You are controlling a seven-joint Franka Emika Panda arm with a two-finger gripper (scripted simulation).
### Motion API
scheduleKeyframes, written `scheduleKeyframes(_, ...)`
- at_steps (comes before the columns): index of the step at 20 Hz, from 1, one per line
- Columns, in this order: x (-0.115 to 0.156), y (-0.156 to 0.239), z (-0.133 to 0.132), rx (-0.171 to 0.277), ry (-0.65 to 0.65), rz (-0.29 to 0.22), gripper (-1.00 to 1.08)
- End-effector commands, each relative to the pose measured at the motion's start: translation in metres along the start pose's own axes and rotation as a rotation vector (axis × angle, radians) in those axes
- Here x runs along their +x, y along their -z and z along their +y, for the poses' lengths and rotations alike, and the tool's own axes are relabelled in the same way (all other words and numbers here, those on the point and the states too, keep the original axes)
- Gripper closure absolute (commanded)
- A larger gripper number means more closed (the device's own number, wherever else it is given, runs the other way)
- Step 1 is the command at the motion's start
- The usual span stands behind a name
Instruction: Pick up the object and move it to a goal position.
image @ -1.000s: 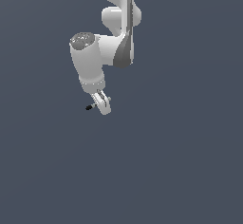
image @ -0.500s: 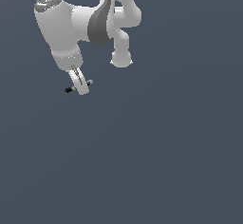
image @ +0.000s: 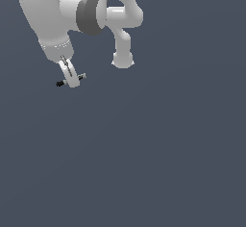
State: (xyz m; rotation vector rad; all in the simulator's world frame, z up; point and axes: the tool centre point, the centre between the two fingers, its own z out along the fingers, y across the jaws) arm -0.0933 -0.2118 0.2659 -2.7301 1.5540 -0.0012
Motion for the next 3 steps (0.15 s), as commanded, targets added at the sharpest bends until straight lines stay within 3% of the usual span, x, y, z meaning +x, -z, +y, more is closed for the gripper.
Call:
scheduleKeyframes(1, -0.0006, -0.0011, -0.0018, -0.001, 0.002, 0.0, 1.08)
scheduleKeyframes(3, -0.0012, -0.0023, -0.0031, -0.001, 0.002, 0.0, 1.08)
